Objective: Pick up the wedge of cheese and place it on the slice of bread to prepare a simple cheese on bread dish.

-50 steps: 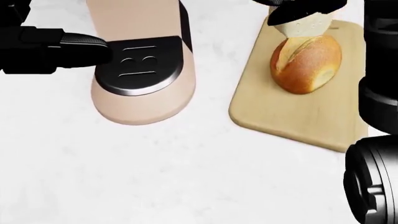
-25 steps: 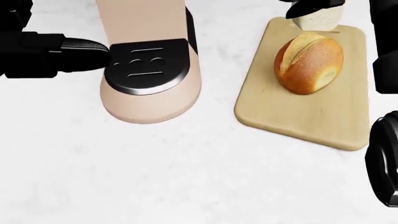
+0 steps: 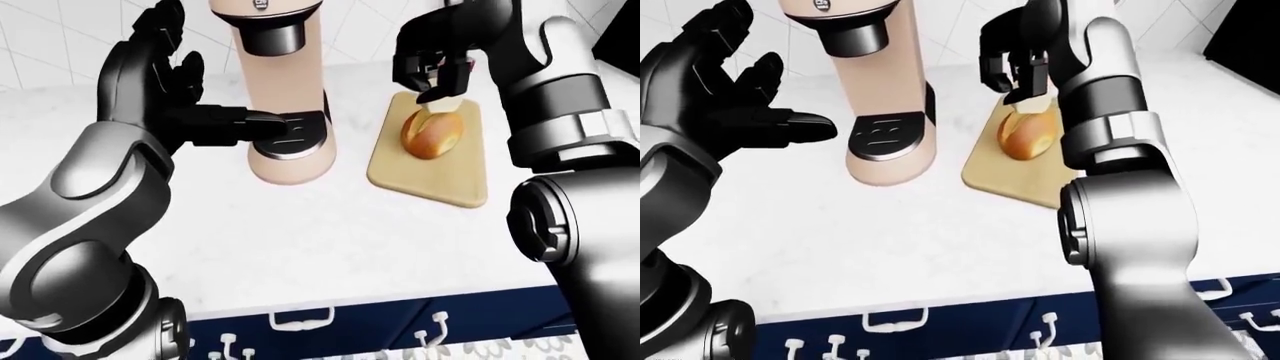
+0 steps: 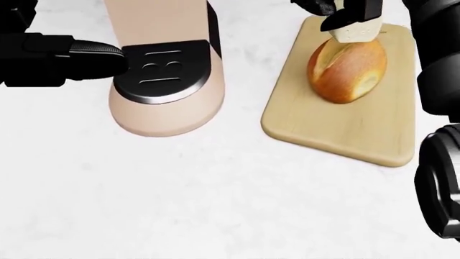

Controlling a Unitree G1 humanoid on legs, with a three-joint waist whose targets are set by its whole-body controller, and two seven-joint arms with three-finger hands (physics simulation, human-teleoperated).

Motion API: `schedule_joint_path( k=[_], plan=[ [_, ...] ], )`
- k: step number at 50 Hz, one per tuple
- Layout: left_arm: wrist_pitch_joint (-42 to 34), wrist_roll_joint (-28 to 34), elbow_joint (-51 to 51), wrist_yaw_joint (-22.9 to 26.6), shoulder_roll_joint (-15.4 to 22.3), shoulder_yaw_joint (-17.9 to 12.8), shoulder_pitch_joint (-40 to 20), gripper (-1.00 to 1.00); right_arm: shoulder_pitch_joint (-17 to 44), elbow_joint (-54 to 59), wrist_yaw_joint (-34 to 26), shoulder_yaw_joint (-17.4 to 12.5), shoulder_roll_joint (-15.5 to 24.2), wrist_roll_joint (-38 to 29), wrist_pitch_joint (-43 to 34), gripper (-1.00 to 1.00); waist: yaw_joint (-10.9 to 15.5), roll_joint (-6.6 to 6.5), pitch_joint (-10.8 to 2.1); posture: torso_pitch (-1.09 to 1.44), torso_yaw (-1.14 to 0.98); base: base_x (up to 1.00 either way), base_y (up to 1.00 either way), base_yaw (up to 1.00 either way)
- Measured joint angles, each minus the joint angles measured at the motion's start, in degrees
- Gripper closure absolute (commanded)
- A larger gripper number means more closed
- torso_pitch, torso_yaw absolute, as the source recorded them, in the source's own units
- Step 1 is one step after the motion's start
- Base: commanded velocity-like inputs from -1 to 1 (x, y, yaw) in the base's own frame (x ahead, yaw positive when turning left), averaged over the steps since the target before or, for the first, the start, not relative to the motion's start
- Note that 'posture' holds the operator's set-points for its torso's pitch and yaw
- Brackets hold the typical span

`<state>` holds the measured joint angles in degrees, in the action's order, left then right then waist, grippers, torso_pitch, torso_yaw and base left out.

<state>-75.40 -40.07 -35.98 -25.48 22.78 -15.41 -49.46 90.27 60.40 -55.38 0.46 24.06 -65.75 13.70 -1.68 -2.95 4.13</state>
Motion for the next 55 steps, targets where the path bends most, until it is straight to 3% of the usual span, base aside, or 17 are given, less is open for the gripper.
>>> schedule_joint_path(
  k=[16, 17, 19, 21, 22, 43, 55],
  plan=[
    [0.28, 0.49, -0.39, 0.33, -0.29, 0.16, 0.75, -1.0, -0.63, 1.19, 2.11, 0.44, 0.36, -0.86, 0.67, 0.94, 0.01, 0.12, -0.26, 0.0, 0.0, 0.0, 0.0, 0.0],
    [0.35, 0.56, -0.43, 0.36, -0.34, 0.24, 0.84, -1.0, -0.79, 1.05, 2.12, 0.46, 0.37, -0.97, 0.67, 0.76, 0.01, 0.13, -0.28, 0.0, 0.0, 0.0, 0.0, 0.0],
    [0.46, 0.68, -0.43, 0.46, -0.39, 0.36, 0.99, -1.0, -1.01, 0.92, 2.09, 0.44, 0.39, -1.15, 0.66, 0.21, 0.01, 0.16, -0.28, 0.0, 0.0, 0.0, 0.0, 0.0],
    [0.37, 0.74, -0.38, 0.53, -0.44, 0.3, 0.96, -1.0, -0.96, 0.64, 2.05, 0.31, 0.39, -1.18, 0.62, -0.73, 0.03, 0.18, -0.29, 0.0, 0.0, 0.0, 0.0, 0.0],
    [0.28, 0.76, -0.39, 0.54, -0.47, 0.23, 0.91, -1.0, -0.92, 0.45, 2.01, 0.3, 0.37, -1.21, 0.59, -1.0, 0.03, 0.21, -0.3, 0.0, 0.0, 0.0, 0.0, 0.0],
    [-0.82, 0.51, -0.72, 0.4, -0.44, -0.28, -0.21, -1.0, 0.64, 0.45, 0.74, -0.04, 0.67, -1.49, 0.06, -1.0, 0.11, 0.44, -0.04, 0.0, 0.0, 0.0, 0.0, 0.0],
    [-1.67, -0.54, -0.28, -0.27, 0.3, -1.15, -1.89, -1.0, 4.29, -2.5, -1.84, -2.34, 2.5, 1.56, -2.46, -1.0, 0.1, 0.49, 0.25, 0.0, 0.0, 0.0, 0.0, 0.0]
  ],
)
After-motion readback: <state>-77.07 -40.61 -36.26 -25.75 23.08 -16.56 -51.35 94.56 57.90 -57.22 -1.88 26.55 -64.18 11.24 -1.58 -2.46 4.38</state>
